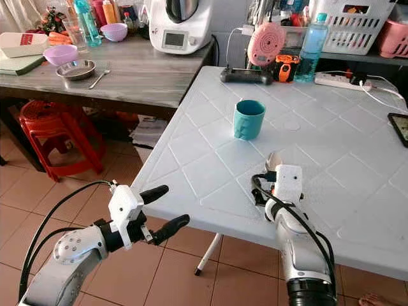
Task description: Setting the table
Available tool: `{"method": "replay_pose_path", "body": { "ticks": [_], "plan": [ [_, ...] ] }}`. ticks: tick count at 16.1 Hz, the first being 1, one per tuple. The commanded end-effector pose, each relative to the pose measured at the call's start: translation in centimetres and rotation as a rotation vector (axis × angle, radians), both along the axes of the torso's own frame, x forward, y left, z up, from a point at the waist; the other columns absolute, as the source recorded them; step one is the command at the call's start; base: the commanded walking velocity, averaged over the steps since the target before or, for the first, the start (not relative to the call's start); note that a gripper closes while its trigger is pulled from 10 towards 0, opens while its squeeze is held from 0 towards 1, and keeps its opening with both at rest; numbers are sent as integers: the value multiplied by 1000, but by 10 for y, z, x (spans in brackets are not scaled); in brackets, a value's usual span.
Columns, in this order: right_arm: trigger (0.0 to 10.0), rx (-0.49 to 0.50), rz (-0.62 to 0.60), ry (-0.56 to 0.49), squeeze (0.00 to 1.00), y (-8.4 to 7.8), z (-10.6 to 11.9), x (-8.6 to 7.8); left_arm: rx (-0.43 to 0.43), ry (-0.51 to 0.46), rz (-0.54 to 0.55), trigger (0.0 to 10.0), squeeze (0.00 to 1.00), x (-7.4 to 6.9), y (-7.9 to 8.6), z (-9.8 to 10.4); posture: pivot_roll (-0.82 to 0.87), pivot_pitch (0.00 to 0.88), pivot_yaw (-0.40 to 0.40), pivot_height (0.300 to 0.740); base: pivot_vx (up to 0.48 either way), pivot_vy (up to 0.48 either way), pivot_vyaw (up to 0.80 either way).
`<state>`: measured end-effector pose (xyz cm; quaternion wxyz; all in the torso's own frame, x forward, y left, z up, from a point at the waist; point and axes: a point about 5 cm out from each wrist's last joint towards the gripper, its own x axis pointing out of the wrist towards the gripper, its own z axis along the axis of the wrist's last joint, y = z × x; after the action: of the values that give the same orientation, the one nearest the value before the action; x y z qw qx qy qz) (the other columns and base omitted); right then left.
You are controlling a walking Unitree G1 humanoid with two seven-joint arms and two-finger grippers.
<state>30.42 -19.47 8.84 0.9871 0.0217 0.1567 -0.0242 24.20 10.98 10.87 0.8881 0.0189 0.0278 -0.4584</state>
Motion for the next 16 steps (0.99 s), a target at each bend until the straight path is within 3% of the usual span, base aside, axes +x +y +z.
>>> {"method": "replay_pose_path", "body": {
  "ticks": [1, 7, 10, 12, 16],
  "plan": [
    [0, 33, -23, 77, 0, 2, -14, -5, 11, 7, -15, 10000, 0, -1, 0, -1, -38, 55, 40, 740, 0, 0, 0],
    [0, 81, -29, 136, 0, 2, -22, -7, 24, -9, -18, 10000, 0, 2, 1, 0, -43, 50, 43, 740, 0, 0, 0],
    [0, 88, -16, 156, 0, 2, -25, -8, 25, -18, 12, 10000, 0, 12, 7, 3, -39, 50, 39, 740, 0, 0, 0],
    [588, 93, -5, 174, 0, 2, -28, -9, 29, -24, 7, 10000, 0, 13, 10, 3, -39, 50, 39, 740, 0, 0, 0],
    [392, 105, -7, 197, 0, -3, -33, -11, 35, -20, -9, 10000, 0, 15, 11, 2, -41, 52, 42, 740, 0, 0, 0]
  ]
}}
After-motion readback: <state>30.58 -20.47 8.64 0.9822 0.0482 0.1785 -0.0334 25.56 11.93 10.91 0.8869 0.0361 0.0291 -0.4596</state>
